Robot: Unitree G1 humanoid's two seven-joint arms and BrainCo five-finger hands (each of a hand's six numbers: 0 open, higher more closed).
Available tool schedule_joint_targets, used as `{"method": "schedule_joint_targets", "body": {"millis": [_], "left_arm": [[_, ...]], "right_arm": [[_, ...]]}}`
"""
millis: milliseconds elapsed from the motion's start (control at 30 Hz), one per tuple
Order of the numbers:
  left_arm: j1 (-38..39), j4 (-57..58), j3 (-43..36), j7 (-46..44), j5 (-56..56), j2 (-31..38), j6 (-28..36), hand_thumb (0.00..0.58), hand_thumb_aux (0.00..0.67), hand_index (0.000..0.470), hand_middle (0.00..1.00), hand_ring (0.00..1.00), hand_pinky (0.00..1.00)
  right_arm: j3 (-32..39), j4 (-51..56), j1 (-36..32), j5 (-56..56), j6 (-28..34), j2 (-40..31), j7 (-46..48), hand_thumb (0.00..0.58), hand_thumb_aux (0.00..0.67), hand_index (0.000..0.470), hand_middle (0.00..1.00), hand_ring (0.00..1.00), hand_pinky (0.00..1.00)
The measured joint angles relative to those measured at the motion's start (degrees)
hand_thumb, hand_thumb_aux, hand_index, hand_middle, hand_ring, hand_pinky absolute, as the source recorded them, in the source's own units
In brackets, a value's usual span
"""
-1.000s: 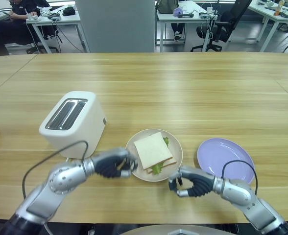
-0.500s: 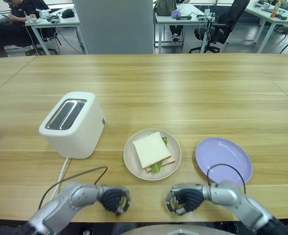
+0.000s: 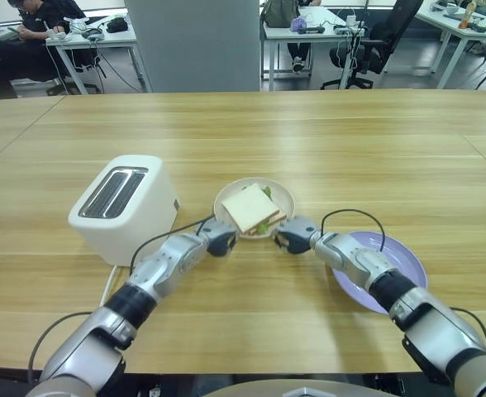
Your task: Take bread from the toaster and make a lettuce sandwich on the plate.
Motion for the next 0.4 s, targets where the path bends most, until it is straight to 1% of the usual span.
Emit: {"method": "schedule_joint_targets", "body": {"millis": [100,167,200,233,267,300,333,367,400], "left_arm": [[1.0,-2.3,1.6,3.8,0.0,0.5,-0.9,0.580,0.670,0.460,1.00,1.00,1.00],[3.6,-5.0,2.7,4.7,-0.2,1.8,-1.5,0.580,0.670,0.460,1.00,1.00,1.00],[4.8,-6.1,3.3,4.7,-0.3,2.3,-1.6,0.568,0.573,0.393,1.00,1.00,1.00],[7.4,-9.1,4.5,4.4,-0.7,3.4,-1.4,0.568,0.573,0.393,1.00,1.00,1.00],[9.6,-11.6,5.5,4.2,-1.3,4.3,-1.4,0.478,0.389,0.267,1.00,1.00,1.00],[11.7,-14.2,6.6,3.9,-1.6,4.7,-1.3,0.164,0.102,0.070,0.98,0.98,0.98],[14.0,-17.2,7.9,3.8,-2.4,4.8,-1.1,0.000,0.000,0.000,0.85,0.85,0.85],[16.1,-19.9,9.1,3.6,-3.6,4.5,-1.0,0.000,0.000,0.000,0.85,0.85,0.85],[19.0,-23.7,10.9,3.7,-6.2,2.9,-1.0,0.000,0.000,0.000,0.42,0.42,0.42]], "right_arm": [[-1.4,-1.6,0.6,1.1,-1.6,-0.9,-1.7,0.580,0.670,0.460,1.00,1.00,1.00],[-3.0,-5.3,2.9,2.5,-2.6,-3.1,-1.6,0.580,0.670,0.460,1.00,1.00,1.00],[-3.7,-6.9,4.0,3.2,-3.0,-3.9,-1.4,0.580,0.670,0.460,1.00,1.00,1.00],[-5.1,-10.0,6.1,4.8,-3.5,-5.2,-0.6,0.580,0.670,0.460,1.00,1.00,1.00],[-6.1,-12.3,8.0,6.1,-4.1,-6.3,-0.3,0.580,0.670,0.460,1.00,1.00,1.00],[-7.2,-14.7,9.8,7.5,-4.5,-7.1,0.2,0.580,0.670,0.460,1.00,1.00,1.00],[-8.6,-17.3,12.0,9.2,-5.1,-7.7,0.7,0.580,0.670,0.460,0.95,0.95,0.95],[-10.2,-19.8,14.3,11.6,-5.7,-7.8,1.2,0.580,0.670,0.460,0.95,0.95,0.95],[-12.6,-23.9,17.9,15.6,-6.5,-7.8,1.9,0.578,0.628,0.431,0.67,0.67,0.67]]}}
